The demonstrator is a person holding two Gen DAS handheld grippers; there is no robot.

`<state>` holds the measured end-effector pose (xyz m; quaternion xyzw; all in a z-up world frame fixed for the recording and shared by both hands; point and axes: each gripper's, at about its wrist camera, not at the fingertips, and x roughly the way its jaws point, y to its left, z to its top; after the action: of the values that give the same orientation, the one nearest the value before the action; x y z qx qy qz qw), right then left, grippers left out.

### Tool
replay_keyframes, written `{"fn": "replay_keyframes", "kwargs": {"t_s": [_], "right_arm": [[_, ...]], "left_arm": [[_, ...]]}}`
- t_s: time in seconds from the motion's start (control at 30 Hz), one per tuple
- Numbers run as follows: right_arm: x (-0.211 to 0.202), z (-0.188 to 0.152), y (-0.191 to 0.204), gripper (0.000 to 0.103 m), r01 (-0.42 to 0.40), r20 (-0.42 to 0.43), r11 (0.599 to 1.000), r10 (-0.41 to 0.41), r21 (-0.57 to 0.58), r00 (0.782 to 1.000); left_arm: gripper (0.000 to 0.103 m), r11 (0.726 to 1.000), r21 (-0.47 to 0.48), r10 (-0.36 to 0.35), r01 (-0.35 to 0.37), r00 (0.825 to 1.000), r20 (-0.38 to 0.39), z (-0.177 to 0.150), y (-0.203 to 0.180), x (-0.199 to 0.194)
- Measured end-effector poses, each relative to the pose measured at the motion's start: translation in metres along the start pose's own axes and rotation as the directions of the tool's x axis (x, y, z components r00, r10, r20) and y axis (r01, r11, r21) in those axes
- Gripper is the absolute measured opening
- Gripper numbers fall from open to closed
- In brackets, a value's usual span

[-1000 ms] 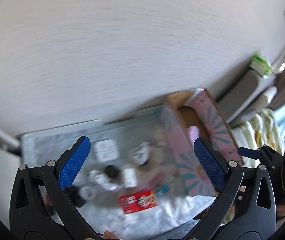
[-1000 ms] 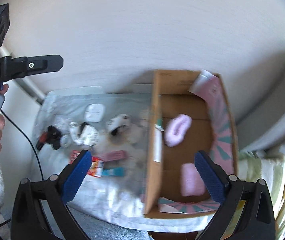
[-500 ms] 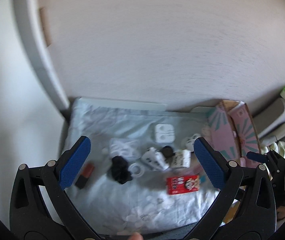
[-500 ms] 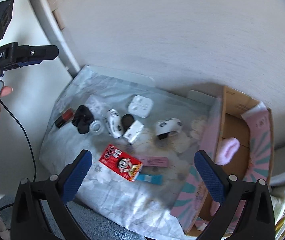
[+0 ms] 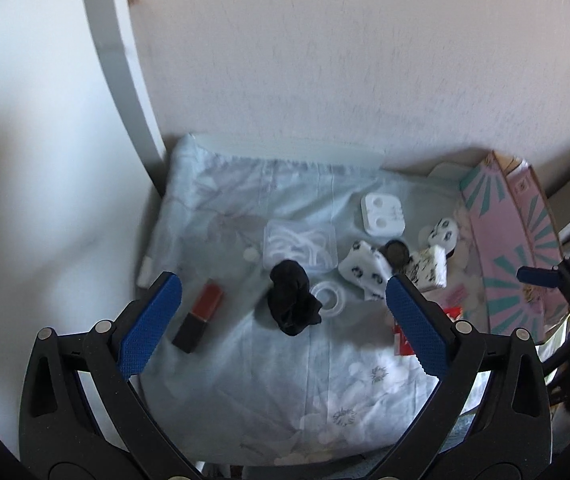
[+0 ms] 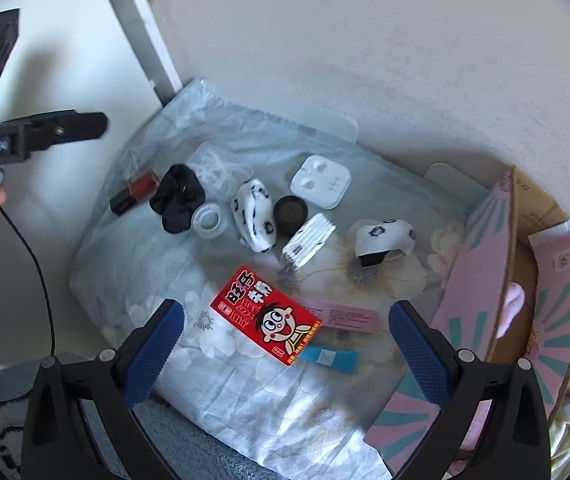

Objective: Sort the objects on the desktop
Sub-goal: 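Move both tools back over the table toward the remaining objects, then grasp the black sock with the left tool while the right tool grasps the red milk carton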

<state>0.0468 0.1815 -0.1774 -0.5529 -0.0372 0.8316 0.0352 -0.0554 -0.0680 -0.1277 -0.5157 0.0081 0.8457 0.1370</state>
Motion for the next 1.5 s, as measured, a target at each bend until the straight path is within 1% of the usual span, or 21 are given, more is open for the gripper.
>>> {"fn": "replay_keyframes", "kwargs": {"t_s": [0.07,0.23,0.33,0.47,0.6,0.77,0.9,1.07,1.13,1.2,1.23,1.27,1.33,1.37,1.4,1.43,1.47,1.5], "right_arm": [[0.008,0.000,0.003,0.102,-0.008,-0.011,1.000,0.008,-0.019,1.000],[0.034,0.000,0.013,0.102,0.014,-0.065,0.997,-0.019,-0.076,0.998],[0.048,0.000,0.018,0.102,0.016,-0.091,0.995,-0.025,-0.102,0.996],[0.062,-0.002,0.023,0.102,0.009,-0.115,0.991,-0.024,-0.136,0.993],[0.072,-0.004,0.025,0.102,0.022,-0.131,0.983,-0.047,-0.184,0.990],[0.085,-0.005,0.023,0.102,-0.004,-0.155,0.976,-0.030,-0.216,0.987],[0.094,-0.005,0.024,0.102,-0.026,-0.173,0.967,-0.019,-0.253,0.985],[0.102,-0.005,0.026,0.102,-0.074,-0.198,0.958,0.018,-0.276,0.980],[0.105,-0.004,0.027,0.102,-0.078,-0.203,0.956,0.020,-0.284,0.979],[0.107,-0.004,0.027,0.102,-0.079,-0.203,0.952,0.019,-0.294,0.979],[0.107,-0.004,0.028,0.102,-0.085,-0.205,0.951,0.023,-0.298,0.979],[0.108,-0.004,0.028,0.101,-0.087,-0.204,0.949,0.025,-0.303,0.979],[0.109,-0.003,0.028,0.093,-0.095,-0.205,0.946,0.030,-0.312,0.978],[0.110,-0.003,0.028,0.084,-0.099,-0.209,0.945,0.033,-0.311,0.977],[0.111,-0.003,0.028,0.067,-0.103,-0.215,0.946,0.036,-0.308,0.976],[0.114,-0.003,0.027,0.060,-0.104,-0.225,0.947,0.035,-0.304,0.974],[0.114,-0.003,0.027,0.057,-0.091,-0.217,0.947,0.023,-0.307,0.976],[0.115,-0.002,0.026,0.055,-0.099,-0.224,0.951,0.032,-0.295,0.974]], "left_arm": [[0.101,1.000,0.004,-0.004,0.004,1.000,-0.018,-0.004,-0.001,0.018],[0.096,1.000,0.011,-0.005,0.006,0.997,-0.073,-0.014,-0.003,0.053],[0.093,1.000,-0.003,-0.020,0.020,0.994,-0.106,-0.019,-0.003,0.072],[0.091,0.999,-0.020,-0.027,0.025,0.991,-0.130,-0.024,-0.001,0.089],[0.090,0.999,-0.036,-0.037,0.032,0.988,-0.149,-0.026,0.000,0.102],[0.088,0.998,-0.046,-0.046,0.039,0.987,-0.153,-0.026,0.001,0.111],[0.082,0.997,-0.064,-0.054,0.045,0.985,-0.163,-0.026,0.004,0.118],[0.075,0.996,-0.083,-0.058,0.044,0.984,-0.169,-0.028,0.006,0.124],[0.067,0.995,-0.086,-0.057,0.043,0.984,-0.170,-0.028,0.007,0.124],[0.062,0.995,-0.089,-0.060,0.044,0.982,-0.180,-0.030,0.007,0.125],[0.054,0.995,-0.090,-0.061,0.045,0.981,-0.182,-0.030,0.008,0.126],[0.049,0.995,-0.090,-0.061,0.045,0.981,-0.183,-0.031,0.008,0.126],[0.033,0.995,-0.092,-0.060,0.044,0.981,-0.182,-0.032,0.009,0.125],[0.031,0.995,-0.092,-0.061,0.045,0.982,-0.180,-0.032,0.009,0.124],[0.027,0.995,-0.090,-0.062,0.046,0.982,-0.177,-0.032,0.009,0.123],[0.024,0.995,-0.087,-0.060,0.045,0.983,-0.174,-0.033,0.009,0.122],[0.022,0.996,-0.084,-0.055,0.042,0.984,-0.171,-0.033,0.009,0.122],[0.020,0.996,-0.081,-0.052,0.039,0.984,-0.168,-0.034,0.009,0.121]]}}
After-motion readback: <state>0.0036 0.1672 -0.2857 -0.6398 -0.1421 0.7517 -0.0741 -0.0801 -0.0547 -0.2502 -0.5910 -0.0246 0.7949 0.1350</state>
